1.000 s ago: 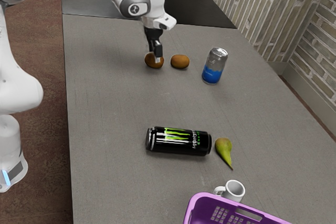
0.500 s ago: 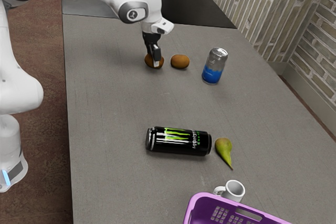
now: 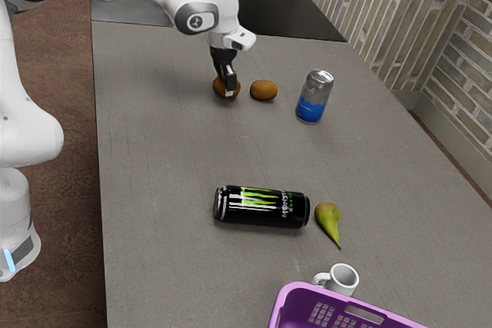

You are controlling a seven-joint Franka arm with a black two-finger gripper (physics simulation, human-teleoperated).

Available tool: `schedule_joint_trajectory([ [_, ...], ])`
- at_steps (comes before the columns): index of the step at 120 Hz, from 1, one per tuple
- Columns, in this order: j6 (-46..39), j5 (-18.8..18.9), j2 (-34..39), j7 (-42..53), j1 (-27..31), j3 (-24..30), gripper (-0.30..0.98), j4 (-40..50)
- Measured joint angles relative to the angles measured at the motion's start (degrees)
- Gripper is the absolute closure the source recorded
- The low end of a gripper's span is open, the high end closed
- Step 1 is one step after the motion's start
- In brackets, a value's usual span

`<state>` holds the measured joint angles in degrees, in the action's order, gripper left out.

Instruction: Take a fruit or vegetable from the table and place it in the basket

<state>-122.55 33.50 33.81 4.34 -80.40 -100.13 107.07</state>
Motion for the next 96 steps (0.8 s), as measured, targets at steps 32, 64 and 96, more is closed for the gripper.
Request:
schedule_joint_trajectory([
  [32, 19.4, -10.1, -8.1, -0.4, 4.6, 10.5, 0.3, -4.6],
  [64, 29.8, -17.8, -14.6, -3.2, 5.0, 25.6, 0.29, -4.3],
  [96, 30.3, -21.5, -20.4, -6.4, 5.0, 34.4, 0.29, -4.5],
])
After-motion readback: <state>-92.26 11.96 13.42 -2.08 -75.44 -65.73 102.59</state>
